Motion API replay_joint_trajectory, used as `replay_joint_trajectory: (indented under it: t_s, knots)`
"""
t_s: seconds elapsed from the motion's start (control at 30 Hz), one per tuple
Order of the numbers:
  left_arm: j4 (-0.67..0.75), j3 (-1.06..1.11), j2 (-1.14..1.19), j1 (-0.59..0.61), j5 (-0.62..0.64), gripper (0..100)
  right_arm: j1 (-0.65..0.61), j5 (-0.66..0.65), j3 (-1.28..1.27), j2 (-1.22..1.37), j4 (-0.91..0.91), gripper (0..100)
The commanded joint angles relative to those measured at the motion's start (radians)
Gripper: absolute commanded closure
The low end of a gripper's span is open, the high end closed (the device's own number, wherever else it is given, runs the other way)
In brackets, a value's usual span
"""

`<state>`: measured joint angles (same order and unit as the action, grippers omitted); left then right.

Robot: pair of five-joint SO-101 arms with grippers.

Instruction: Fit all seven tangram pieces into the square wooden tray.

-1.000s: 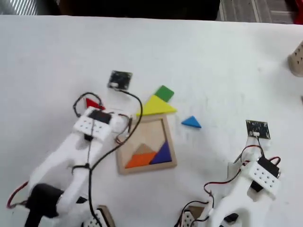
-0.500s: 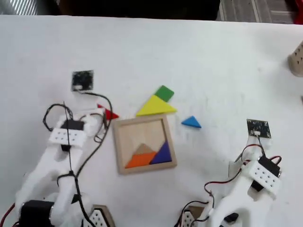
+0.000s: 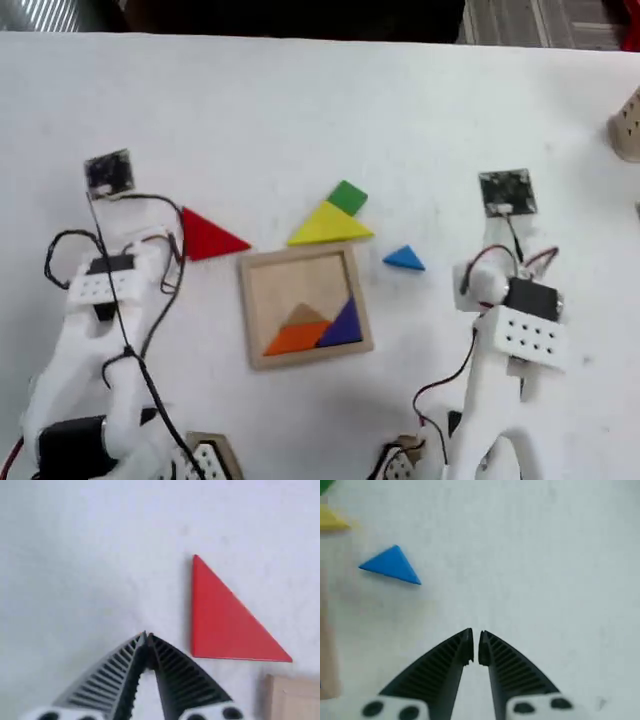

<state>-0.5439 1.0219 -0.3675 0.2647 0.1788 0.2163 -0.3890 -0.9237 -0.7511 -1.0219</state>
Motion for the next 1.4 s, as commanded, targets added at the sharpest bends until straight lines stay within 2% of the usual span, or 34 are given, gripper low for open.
replay_joint_trajectory:
  t_s: [0.0,0.17,0.33,0.5,0.77,0.93,1.37]
  knots:
    - [0.020,0.002,0.001,0.036,-0.005,98,-0.111,0.044,0.106,0.024,0.022,96.7]
    - [-0.006,0.002,-0.002,0.035,-0.008,98,-0.217,0.091,0.296,0.232,0.012,96.7]
    - [-0.009,0.002,-0.004,0.033,-0.009,98,-0.312,0.057,0.589,0.542,-0.077,94.0]
    - [-0.008,0.000,-0.004,0.033,-0.011,98,-0.343,0.054,0.885,0.839,-0.145,86.3]
    - [-0.008,0.000,-0.004,0.015,-0.012,98,-0.372,0.021,1.235,1.213,-0.176,85.8]
    - [-0.008,0.000,-0.004,0.007,-0.012,98,-0.418,-0.094,1.422,1.363,-0.257,85.8]
    - [-0.006,-0.003,-0.004,0.007,-0.040,98,-0.450,-0.107,1.676,1.589,-0.282,86.0]
